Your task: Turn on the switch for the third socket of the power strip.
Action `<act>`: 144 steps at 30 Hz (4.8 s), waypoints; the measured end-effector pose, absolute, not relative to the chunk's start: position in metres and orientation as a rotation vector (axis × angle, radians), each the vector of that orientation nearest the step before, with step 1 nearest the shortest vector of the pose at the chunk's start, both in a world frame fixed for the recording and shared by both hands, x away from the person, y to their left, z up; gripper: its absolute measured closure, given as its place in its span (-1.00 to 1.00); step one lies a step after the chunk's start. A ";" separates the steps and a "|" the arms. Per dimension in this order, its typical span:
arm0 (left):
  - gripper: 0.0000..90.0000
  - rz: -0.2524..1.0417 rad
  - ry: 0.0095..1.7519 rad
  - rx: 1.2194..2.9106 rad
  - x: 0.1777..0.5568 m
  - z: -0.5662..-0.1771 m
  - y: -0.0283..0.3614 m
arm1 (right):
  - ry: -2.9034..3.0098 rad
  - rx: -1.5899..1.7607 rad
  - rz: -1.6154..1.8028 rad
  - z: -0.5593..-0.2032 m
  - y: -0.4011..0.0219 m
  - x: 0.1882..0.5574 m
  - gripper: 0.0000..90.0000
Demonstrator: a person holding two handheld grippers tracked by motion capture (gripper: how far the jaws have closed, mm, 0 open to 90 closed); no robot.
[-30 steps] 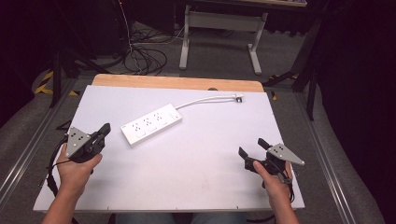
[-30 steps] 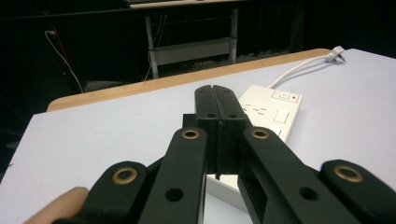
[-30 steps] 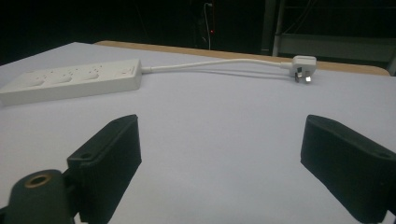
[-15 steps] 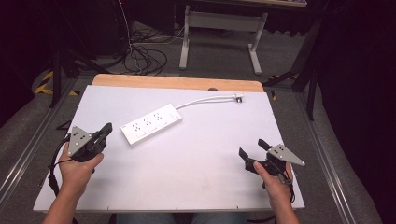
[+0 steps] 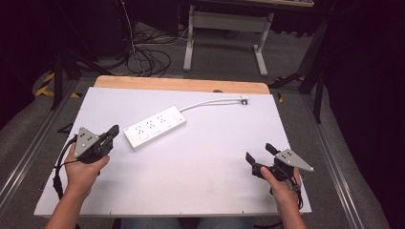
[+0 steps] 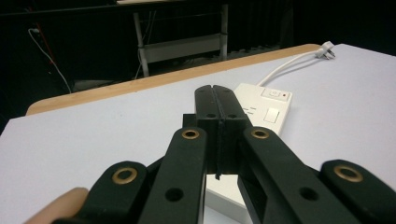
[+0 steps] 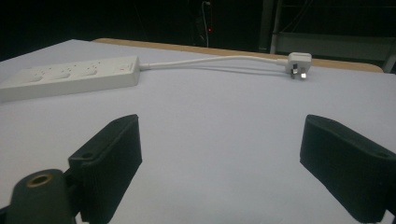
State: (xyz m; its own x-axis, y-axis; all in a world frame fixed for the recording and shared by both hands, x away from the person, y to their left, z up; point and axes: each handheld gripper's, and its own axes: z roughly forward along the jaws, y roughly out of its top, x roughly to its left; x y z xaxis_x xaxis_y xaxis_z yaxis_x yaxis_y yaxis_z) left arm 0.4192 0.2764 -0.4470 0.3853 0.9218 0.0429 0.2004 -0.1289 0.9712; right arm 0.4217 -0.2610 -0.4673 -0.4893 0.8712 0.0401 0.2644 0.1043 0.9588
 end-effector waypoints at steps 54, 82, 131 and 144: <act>1.00 0.829 1.010 1.752 0.463 -0.463 0.256 | 1.817 1.073 1.364 -0.466 -0.256 0.436 -0.70; 1.00 0.786 0.901 1.930 0.477 -0.469 0.229 | 1.836 1.035 1.364 -0.465 -0.248 0.435 -0.70; 1.00 0.796 0.868 2.081 0.485 -0.487 0.218 | 1.836 1.032 1.377 -0.464 -0.245 0.437 -0.70; 1.00 0.801 0.870 2.083 0.484 -0.489 0.214 | 1.827 1.035 1.398 -0.461 -0.244 0.438 -0.70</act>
State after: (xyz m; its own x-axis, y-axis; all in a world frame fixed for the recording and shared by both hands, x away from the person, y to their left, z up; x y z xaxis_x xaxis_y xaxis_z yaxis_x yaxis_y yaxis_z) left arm 0.4842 0.2138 -0.4889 0.5772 0.7749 0.2577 0.3208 -0.5053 0.8011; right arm 0.4380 -0.2436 -0.4614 -0.5090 0.8607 -0.0077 0.2179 0.1375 0.9662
